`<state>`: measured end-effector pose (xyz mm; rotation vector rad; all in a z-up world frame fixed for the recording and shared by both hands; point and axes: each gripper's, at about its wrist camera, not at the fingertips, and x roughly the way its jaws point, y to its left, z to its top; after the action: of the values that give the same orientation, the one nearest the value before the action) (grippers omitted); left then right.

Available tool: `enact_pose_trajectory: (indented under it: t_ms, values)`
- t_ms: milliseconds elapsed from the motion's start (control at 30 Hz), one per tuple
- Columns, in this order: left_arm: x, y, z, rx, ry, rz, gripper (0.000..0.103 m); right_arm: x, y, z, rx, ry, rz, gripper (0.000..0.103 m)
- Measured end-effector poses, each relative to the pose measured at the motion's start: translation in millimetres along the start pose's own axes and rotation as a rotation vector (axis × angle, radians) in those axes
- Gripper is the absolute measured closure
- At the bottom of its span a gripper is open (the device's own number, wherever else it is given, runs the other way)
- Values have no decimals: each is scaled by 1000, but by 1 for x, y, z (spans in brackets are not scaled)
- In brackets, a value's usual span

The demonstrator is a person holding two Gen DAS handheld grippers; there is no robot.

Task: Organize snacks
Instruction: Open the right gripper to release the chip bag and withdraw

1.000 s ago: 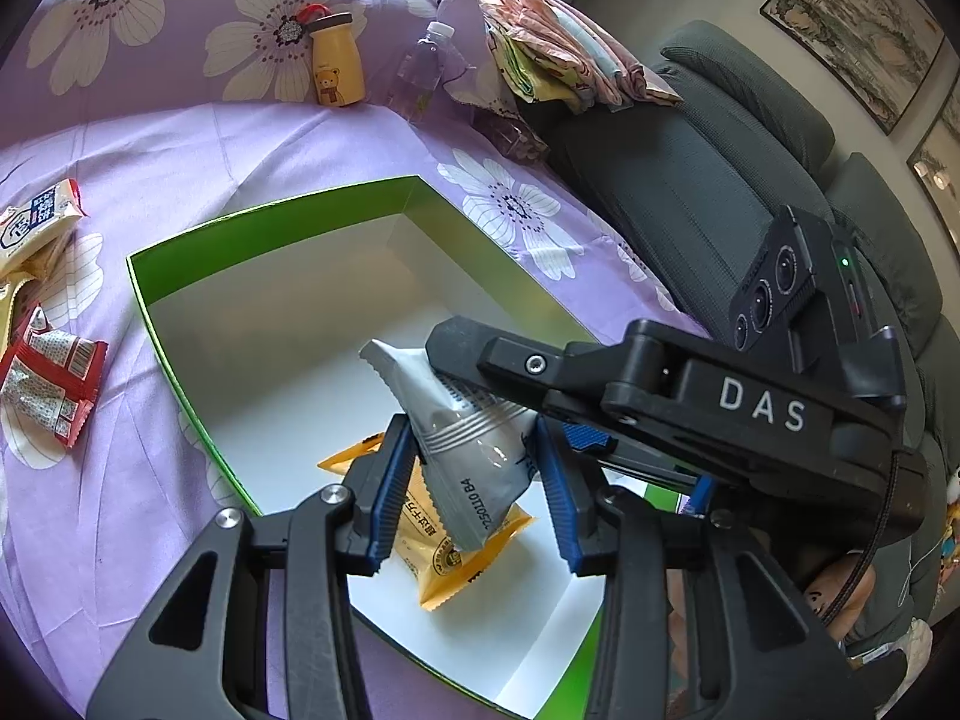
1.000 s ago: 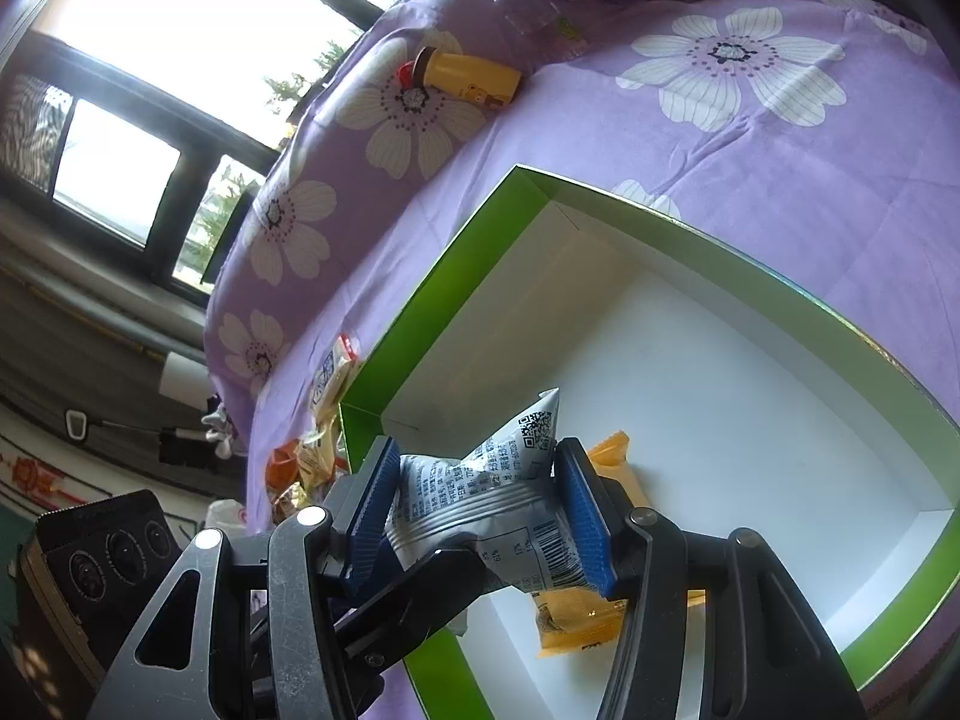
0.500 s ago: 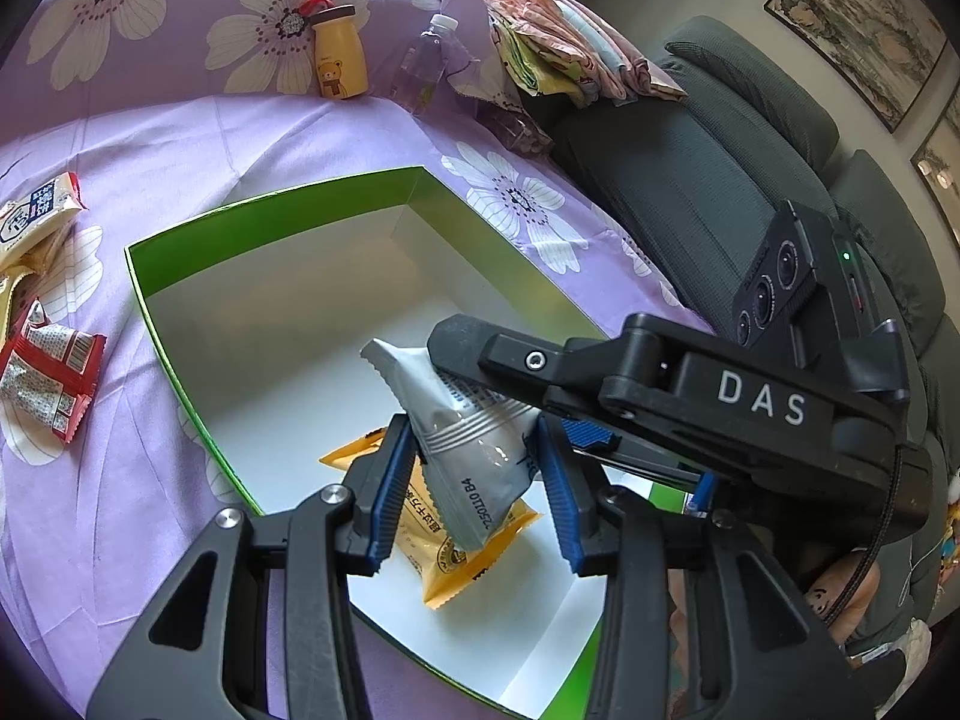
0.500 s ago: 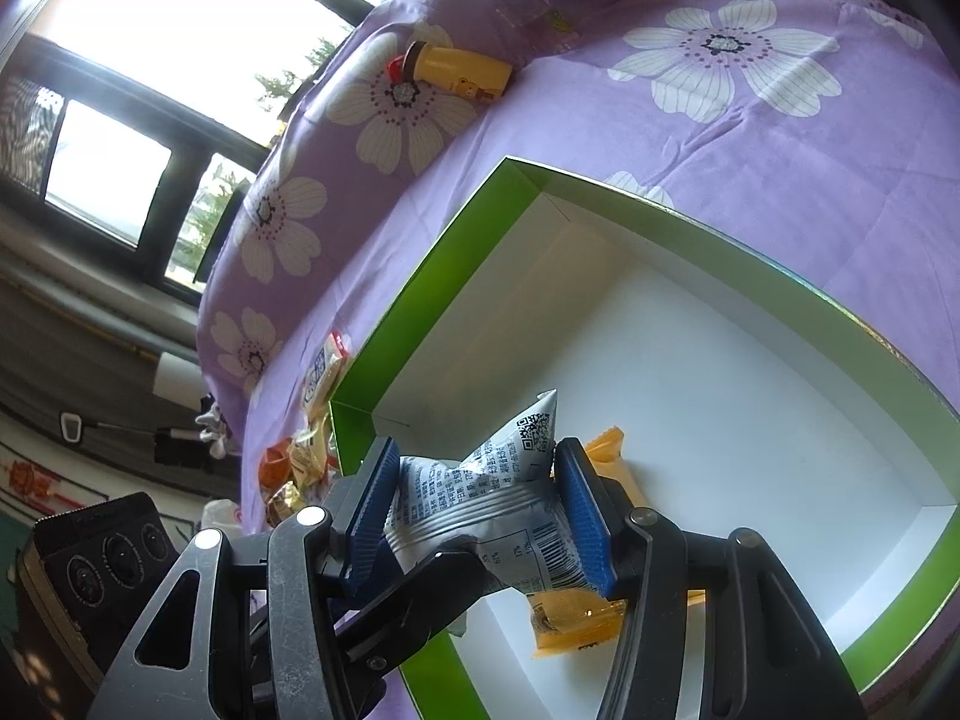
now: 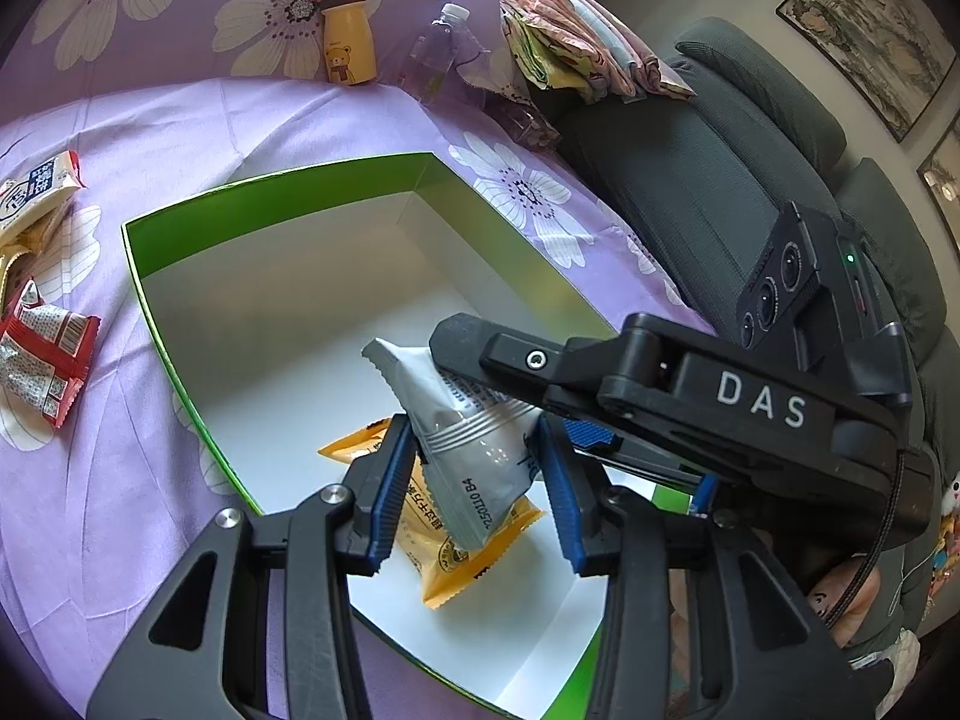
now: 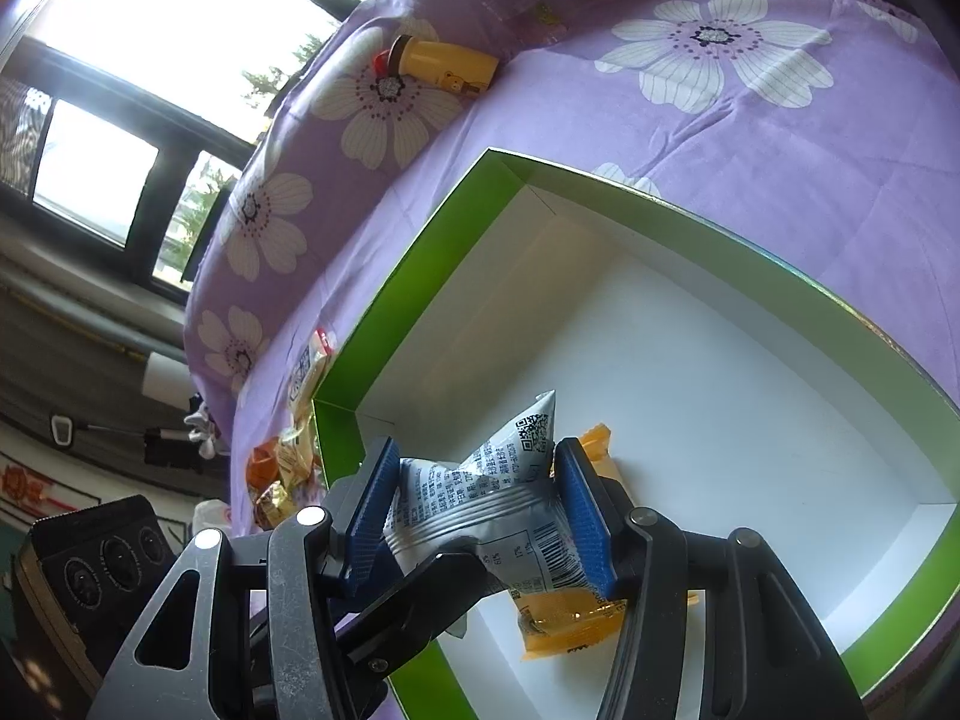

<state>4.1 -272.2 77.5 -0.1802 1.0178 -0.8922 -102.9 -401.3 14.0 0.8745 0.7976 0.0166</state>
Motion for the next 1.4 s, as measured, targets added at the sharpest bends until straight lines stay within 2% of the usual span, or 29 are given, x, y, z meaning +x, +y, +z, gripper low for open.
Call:
enact_pose_trajectory:
  t_ms: [433,600,700,767,867,967,1100,1167,1267,1400]
  values:
    - [-1,0,-2,4,-8,13,59,1,0,0,-1,0,-4,47]
    - [-10,1,-6,12,-30,30,56,-4,4,-2,-19,-43,-14,47]
    - [-23,1,-7,26,-57,38,52,-11,6,-1,-29,-91,-22,47]
    - [-34,3,-7,30,-77,48,45,-17,8,-1,-37,-120,-15,46]
    - [-55,8,-10,36,-119,63,32,-23,16,-3,-64,-167,-11,33]
    - [-80,18,-15,29,-158,89,25,-26,28,-4,-101,-191,3,26]
    - [-114,32,-24,-1,-204,149,19,-28,44,-9,-142,-211,19,17]
    - [-131,41,-30,-8,-237,177,10,-27,54,-13,-167,-218,19,15]
    - [-153,57,-40,-29,-269,234,3,-23,73,-21,-220,-224,27,11]
    - [-173,92,-61,-115,-285,321,3,-9,99,-33,-289,-214,22,10]
